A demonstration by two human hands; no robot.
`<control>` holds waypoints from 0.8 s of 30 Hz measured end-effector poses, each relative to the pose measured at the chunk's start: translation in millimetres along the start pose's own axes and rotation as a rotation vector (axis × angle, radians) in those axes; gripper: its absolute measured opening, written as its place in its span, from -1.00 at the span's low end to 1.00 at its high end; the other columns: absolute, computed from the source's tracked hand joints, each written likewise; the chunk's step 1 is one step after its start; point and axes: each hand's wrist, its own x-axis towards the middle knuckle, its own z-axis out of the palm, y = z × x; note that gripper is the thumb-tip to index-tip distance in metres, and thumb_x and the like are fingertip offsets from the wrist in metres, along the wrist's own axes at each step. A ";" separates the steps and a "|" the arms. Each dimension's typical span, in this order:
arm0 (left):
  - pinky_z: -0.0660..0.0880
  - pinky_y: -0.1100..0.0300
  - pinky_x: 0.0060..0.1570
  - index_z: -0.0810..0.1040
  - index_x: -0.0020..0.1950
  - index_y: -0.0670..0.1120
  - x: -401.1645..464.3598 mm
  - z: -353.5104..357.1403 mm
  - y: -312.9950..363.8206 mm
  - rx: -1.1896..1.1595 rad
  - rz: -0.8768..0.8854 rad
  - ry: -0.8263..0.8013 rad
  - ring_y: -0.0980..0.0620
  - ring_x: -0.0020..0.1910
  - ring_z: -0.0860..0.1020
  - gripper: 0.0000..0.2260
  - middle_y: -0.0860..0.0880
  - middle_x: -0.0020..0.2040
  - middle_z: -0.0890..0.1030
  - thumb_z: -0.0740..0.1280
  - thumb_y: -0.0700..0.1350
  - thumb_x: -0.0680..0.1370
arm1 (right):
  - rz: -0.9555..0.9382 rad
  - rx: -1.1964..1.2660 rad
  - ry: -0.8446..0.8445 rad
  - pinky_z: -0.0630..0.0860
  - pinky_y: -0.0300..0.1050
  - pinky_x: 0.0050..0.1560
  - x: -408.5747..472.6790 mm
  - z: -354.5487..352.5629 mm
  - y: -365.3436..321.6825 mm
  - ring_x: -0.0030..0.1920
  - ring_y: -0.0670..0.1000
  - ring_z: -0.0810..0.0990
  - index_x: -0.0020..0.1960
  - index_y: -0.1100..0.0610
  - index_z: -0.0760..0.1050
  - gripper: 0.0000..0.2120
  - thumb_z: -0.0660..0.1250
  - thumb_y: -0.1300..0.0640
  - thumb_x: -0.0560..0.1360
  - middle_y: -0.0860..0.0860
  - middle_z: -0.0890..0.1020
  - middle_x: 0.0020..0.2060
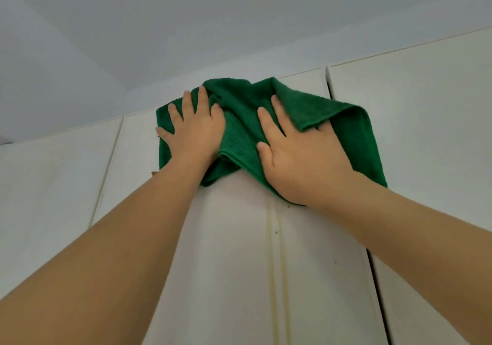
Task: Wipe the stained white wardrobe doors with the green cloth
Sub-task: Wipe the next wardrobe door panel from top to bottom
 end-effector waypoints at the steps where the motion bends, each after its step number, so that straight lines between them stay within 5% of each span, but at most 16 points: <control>1: -0.17 -0.41 0.48 -0.10 0.65 0.17 1.9 -1.0 0.0 0.004 -0.006 0.005 -0.14 0.63 -0.16 -0.48 0.05 0.67 -0.10 -0.04 0.14 0.70 | -0.035 0.016 -0.015 -0.07 0.22 0.52 4.8 -2.0 5.8 0.59 0.11 -0.07 0.63 0.03 -0.13 -0.37 -0.27 -0.14 0.59 0.09 -0.11 0.61; 4: -0.07 -0.45 0.47 -0.08 0.66 0.09 -7.6 2.9 -4.3 0.109 0.082 0.052 -0.20 0.63 -0.15 -0.40 -0.01 0.67 -0.13 0.11 0.13 0.69 | -0.094 0.006 -0.045 -0.12 0.20 0.54 49.2 -7.6 28.8 0.59 0.04 -0.14 0.62 -0.06 -0.13 -0.41 -0.19 -0.19 0.63 0.02 -0.13 0.61; 9: -0.21 -0.31 0.53 -0.14 0.66 0.11 -64.4 13.6 -1.9 -0.001 -0.007 0.047 -0.10 0.63 -0.17 -0.47 0.05 0.67 -0.13 -0.07 0.11 0.69 | 0.024 -0.024 0.027 -0.16 0.21 0.54 72.3 -7.5 26.2 0.59 0.09 -0.06 0.62 -0.03 -0.02 -0.42 -0.18 -0.17 0.64 0.04 0.00 0.61; 15: -0.10 -0.32 0.54 0.02 0.65 0.17 -21.9 -13.2 -44.0 0.103 0.405 -0.039 -0.06 0.64 -0.09 -0.46 0.09 0.66 -0.01 -0.03 0.19 0.65 | 0.049 0.041 0.053 0.12 0.28 0.45 -10.4 6.8 -25.1 0.54 0.19 0.18 0.59 0.13 0.15 -0.29 -0.23 -0.14 0.54 0.16 0.13 0.58; 17: -0.02 -0.27 0.55 0.14 0.63 0.18 -14.9 -17.9 -52.4 0.021 0.460 -0.030 -0.02 0.63 0.00 -0.42 0.11 0.64 0.11 -0.04 0.22 0.59 | 0.078 0.030 0.004 0.04 0.25 0.47 -5.7 8.3 -28.1 0.58 0.14 0.04 0.62 0.09 0.00 -0.30 -0.27 -0.14 0.54 0.14 -0.02 0.60; 22: -0.09 -0.24 0.57 0.12 0.64 0.11 -43.5 -15.1 -70.5 -0.078 0.107 0.072 -0.08 0.63 0.00 -0.44 0.04 0.65 0.09 -0.02 0.09 0.61 | 0.056 0.016 0.028 0.00 0.22 0.49 27.5 9.7 -35.5 0.58 0.10 -0.03 0.62 0.04 -0.05 -0.27 -0.29 -0.18 0.50 0.10 -0.06 0.61; 24: -0.15 -0.19 0.58 0.04 0.66 0.10 -57.5 -14.1 -94.8 -0.044 0.143 0.017 -0.08 0.64 -0.07 -0.41 0.03 0.66 0.02 -0.05 0.10 0.60 | 0.068 0.023 0.027 -0.01 0.22 0.49 39.2 13.6 -50.0 0.59 0.08 -0.03 0.62 0.03 -0.03 -0.30 -0.27 -0.17 0.52 0.09 -0.05 0.61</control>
